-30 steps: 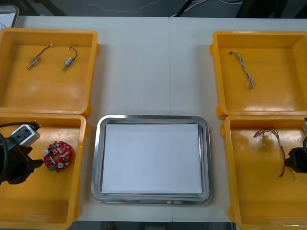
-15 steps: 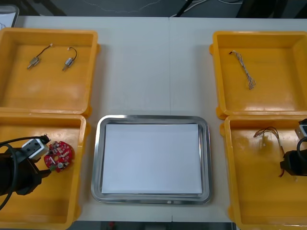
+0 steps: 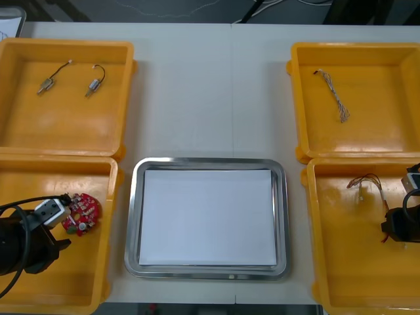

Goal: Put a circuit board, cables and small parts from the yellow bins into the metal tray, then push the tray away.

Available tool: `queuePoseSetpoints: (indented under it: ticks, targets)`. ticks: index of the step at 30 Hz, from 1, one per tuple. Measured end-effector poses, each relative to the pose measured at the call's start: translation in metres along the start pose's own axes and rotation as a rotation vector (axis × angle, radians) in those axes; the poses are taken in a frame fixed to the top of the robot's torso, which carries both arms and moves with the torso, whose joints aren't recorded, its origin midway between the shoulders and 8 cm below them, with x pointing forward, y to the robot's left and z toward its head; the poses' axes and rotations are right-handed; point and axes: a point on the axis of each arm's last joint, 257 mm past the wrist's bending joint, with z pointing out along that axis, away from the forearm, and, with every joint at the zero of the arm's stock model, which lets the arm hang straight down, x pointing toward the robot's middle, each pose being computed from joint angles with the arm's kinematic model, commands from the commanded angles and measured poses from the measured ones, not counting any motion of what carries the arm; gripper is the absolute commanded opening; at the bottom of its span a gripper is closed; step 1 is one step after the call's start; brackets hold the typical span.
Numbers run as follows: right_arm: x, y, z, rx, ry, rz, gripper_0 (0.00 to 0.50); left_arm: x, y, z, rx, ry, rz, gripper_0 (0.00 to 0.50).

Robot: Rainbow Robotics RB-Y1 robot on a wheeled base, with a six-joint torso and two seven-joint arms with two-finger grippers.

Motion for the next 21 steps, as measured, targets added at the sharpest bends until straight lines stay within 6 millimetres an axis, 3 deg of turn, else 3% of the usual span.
queuePoseSetpoints:
  ticks: [11, 12, 14, 15, 18, 21]
  targets:
    - [-0.003, -0.006, 0.011, -0.002, -0.019, 0.016, 0.484, 0.004, -0.004, 0.01, 0.008, 0.019, 0.022, 0.46]
    - [-0.003, -0.006, 0.011, -0.002, -0.019, 0.016, 0.441, 0.003, -0.003, 0.01, 0.009, 0.021, 0.024, 0.46]
    - [-0.003, -0.005, 0.011, -0.006, -0.019, 0.017, 0.175, 0.002, -0.002, 0.01, 0.01, 0.028, 0.031, 0.456]
    - [-0.003, -0.004, 0.011, -0.008, -0.019, 0.017, 0.072, 0.001, 0.0, 0.01, 0.009, 0.03, 0.034, 0.456]
    - [-0.004, -0.004, 0.011, -0.01, -0.019, 0.017, 0.0, -0.003, 0.003, 0.01, 0.007, 0.033, 0.043, 0.455]
    - [-0.004, -0.003, 0.011, -0.012, -0.019, 0.017, 0.0, -0.005, 0.005, 0.01, 0.007, 0.041, 0.049, 0.452]
